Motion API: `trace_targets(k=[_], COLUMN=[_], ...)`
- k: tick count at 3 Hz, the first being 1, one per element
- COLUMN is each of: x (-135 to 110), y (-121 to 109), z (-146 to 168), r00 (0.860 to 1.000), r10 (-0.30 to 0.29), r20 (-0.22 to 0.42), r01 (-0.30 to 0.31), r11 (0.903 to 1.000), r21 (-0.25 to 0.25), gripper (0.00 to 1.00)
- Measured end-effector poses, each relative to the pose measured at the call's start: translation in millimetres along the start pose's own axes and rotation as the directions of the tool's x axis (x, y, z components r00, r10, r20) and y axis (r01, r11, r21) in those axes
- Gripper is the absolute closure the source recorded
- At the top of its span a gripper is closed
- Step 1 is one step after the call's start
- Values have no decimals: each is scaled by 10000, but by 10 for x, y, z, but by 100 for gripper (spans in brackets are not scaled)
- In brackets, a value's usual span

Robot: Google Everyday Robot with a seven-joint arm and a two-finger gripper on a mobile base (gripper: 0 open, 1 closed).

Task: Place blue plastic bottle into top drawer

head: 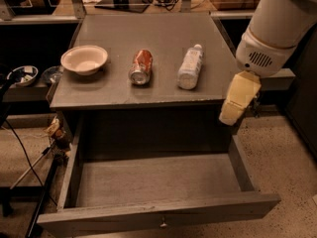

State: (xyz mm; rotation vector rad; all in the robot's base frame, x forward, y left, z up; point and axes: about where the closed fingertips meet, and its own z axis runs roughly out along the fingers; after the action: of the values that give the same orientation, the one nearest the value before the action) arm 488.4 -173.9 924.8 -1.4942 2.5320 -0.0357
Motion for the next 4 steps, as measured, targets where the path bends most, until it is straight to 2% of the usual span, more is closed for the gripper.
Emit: trace_targets(k=[2, 3, 4], x=[-35, -83, -440], y=[-306, -322, -389], z=[265, 263, 345], r00=[9949, 9952, 9892], r10=[917, 934, 1403], r20=[-420, -304, -420], r01=[-935, -944, -1413], r11=[9947, 9950, 9897], r21=[-437, -327, -226], gripper=[0, 0, 0])
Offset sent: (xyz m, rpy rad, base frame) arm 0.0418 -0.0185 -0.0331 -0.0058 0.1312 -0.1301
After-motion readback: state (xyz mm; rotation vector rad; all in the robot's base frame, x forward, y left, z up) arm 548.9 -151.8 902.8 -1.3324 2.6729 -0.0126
